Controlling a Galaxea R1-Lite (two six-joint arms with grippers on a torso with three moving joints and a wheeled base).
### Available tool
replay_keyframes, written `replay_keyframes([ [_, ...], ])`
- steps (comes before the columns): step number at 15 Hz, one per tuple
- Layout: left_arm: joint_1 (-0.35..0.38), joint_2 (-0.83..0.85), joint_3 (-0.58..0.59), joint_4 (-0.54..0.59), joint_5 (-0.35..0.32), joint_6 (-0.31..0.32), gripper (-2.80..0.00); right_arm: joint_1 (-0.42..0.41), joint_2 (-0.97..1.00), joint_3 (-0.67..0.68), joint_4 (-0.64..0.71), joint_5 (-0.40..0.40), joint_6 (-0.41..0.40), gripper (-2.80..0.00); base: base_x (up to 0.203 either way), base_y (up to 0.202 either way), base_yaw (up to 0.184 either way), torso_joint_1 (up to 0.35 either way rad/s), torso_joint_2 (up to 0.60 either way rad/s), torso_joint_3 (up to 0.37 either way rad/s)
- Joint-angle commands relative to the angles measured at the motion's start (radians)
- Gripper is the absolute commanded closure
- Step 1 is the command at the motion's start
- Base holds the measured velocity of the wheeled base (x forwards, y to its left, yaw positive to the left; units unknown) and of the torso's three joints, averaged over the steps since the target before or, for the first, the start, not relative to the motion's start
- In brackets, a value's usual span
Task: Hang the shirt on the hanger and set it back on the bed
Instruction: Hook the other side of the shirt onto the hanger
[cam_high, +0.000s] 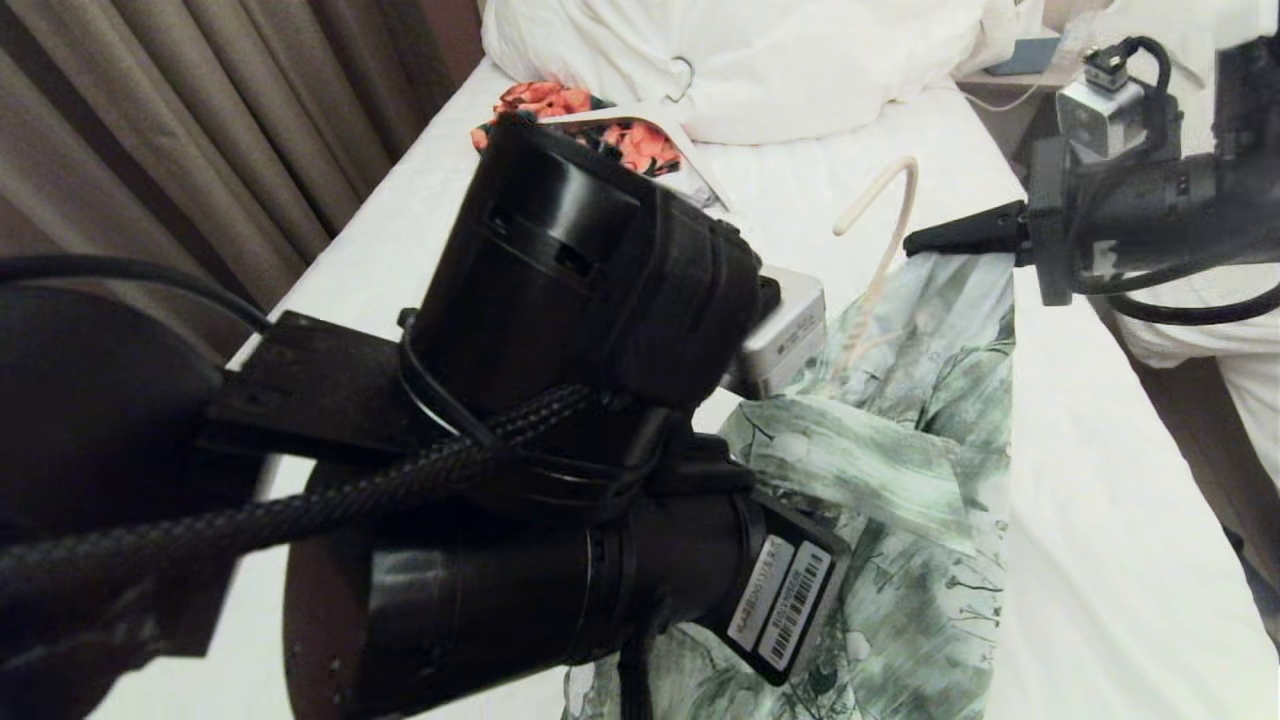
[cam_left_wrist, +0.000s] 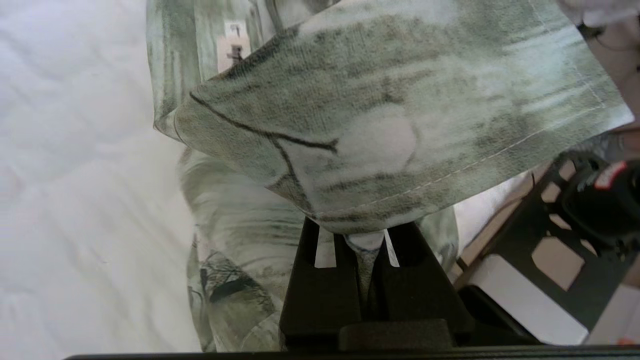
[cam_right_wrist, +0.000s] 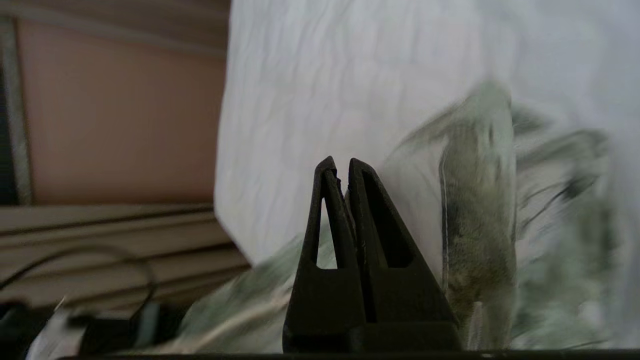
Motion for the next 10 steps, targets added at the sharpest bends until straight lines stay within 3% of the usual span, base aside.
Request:
replay_keyframes([
  [1, 0.020, 0.001, -0.010, 0.000, 0.003, -0.003, 0.00, 0.038, -0.071, -0.001, 0.028, 0.004, 0.005, 0.00, 0.000, 0.000, 0.000, 0.000, 0.00, 0.000],
  [5, 0.015, -0.006, -0.015, -0.014, -0.004, -0.026, 0.00, 0.116, -0.128, 0.003, 0.053, 0.005, 0.018, 0.00, 0.000, 0.000, 0.000, 0.000, 0.00, 0.000],
  [8, 0.009, -0.008, -0.012, -0.075, -0.010, -0.055, 0.00, 0.159, -0.132, 0.005, 0.056, 0.006, 0.018, 0.00, 0.000, 0.000, 0.000, 0.000, 0.00, 0.000],
  [10, 0.009, -0.006, 0.004, -0.173, -0.010, -0.079, 0.00, 0.211, -0.147, 0.011, 0.091, 0.006, 0.018, 0.00, 0.000, 0.000, 0.000, 0.000, 0.00, 0.000],
])
